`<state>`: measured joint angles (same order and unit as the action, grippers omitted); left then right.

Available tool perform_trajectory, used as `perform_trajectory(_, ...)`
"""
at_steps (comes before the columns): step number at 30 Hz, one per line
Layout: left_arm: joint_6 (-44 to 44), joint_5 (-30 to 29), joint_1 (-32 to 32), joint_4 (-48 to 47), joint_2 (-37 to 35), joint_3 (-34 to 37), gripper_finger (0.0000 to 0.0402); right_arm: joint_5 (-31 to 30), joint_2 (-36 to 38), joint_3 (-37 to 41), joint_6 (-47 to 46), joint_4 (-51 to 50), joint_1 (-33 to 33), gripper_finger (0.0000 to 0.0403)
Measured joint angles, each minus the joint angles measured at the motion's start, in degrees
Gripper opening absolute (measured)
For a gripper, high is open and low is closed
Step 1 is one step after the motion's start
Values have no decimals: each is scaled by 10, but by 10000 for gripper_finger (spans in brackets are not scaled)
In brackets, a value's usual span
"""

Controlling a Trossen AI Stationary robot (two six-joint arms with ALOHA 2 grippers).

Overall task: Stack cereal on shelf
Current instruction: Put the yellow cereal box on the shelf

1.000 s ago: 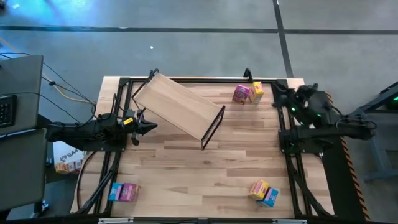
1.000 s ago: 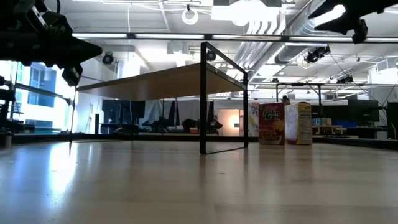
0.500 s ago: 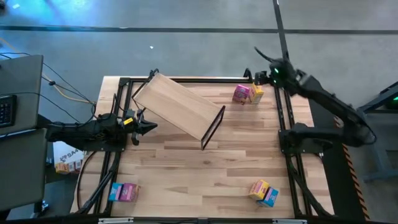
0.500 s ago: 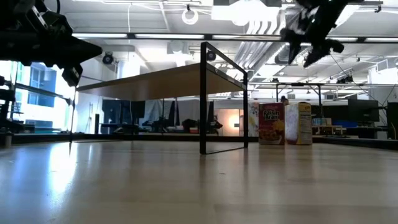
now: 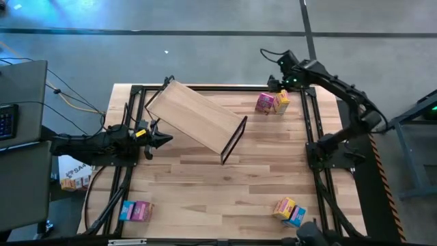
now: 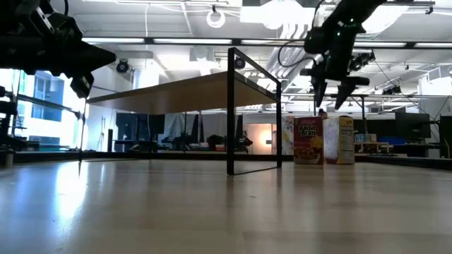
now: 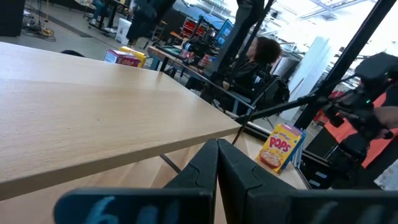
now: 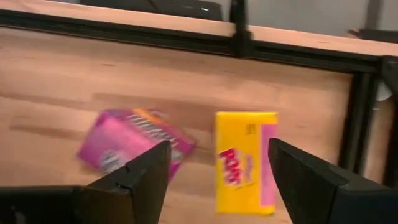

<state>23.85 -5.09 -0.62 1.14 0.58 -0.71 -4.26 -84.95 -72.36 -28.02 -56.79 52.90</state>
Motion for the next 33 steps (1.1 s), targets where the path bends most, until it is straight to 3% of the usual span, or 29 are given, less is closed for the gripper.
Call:
perform_trajectory(5, 0, 0, 0, 0, 0, 0, 0, -56, -24, 0, 13, -8, 0, 252)
perform_trajectory(15, 0, 0, 0, 0, 0, 0, 0, -30, -31, 0, 15, -17, -1, 252)
perform_trajectory(33, 0, 0, 0, 0, 0, 0, 0, -12, -123, 1, 55, -29, 12, 246)
